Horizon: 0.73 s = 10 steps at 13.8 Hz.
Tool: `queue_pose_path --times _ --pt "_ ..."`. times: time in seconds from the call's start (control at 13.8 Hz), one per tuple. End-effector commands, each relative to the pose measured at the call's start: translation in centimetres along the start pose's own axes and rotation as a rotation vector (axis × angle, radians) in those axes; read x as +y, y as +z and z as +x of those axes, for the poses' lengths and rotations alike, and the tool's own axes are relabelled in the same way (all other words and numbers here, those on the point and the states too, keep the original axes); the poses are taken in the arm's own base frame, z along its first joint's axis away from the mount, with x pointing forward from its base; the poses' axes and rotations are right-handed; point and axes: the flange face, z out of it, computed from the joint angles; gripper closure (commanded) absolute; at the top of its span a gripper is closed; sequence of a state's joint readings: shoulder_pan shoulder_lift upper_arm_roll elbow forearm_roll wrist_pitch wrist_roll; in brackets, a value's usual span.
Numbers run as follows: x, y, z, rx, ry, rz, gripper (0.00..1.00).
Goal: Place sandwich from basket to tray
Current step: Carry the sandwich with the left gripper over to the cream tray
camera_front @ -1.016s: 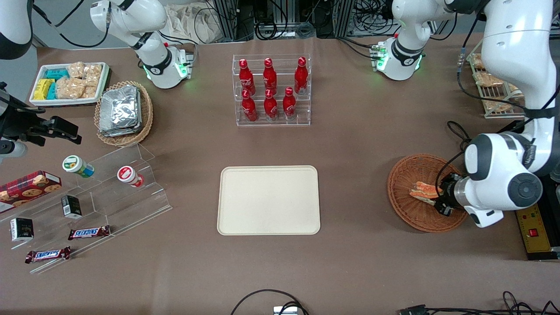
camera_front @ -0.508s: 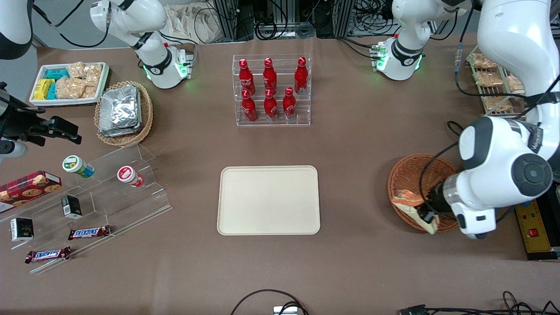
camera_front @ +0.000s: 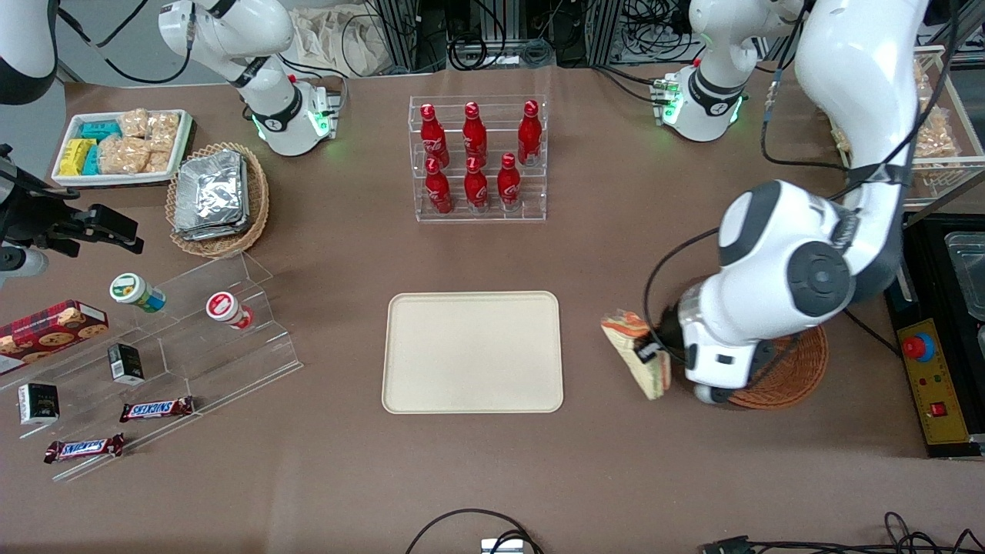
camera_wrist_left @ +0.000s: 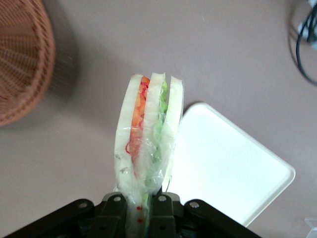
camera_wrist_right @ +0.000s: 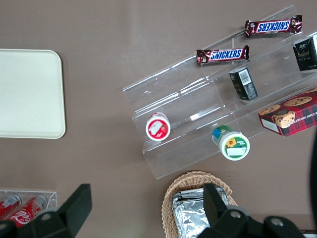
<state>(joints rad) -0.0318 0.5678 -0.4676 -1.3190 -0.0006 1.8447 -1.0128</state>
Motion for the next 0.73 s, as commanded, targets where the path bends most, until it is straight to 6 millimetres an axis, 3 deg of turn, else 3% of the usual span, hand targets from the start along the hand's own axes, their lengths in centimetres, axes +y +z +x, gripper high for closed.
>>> queue_pose_path --times 0.0,0.15,0.29,0.58,0.65 --pt "2.9 1.0 -3.6 0.012 0.103 0.044 1.00" --pt "5.2 5.1 -5.8 0.034 0.163 0.078 1.00" --pt "6.2 7.3 -6.6 0.052 0.207 0.082 1.00" --pt "8.7 14.9 -9.6 0.146 0.407 0.157 0.99" --pt "8.6 16.4 -9.4 0.141 0.457 0.173 0.96"
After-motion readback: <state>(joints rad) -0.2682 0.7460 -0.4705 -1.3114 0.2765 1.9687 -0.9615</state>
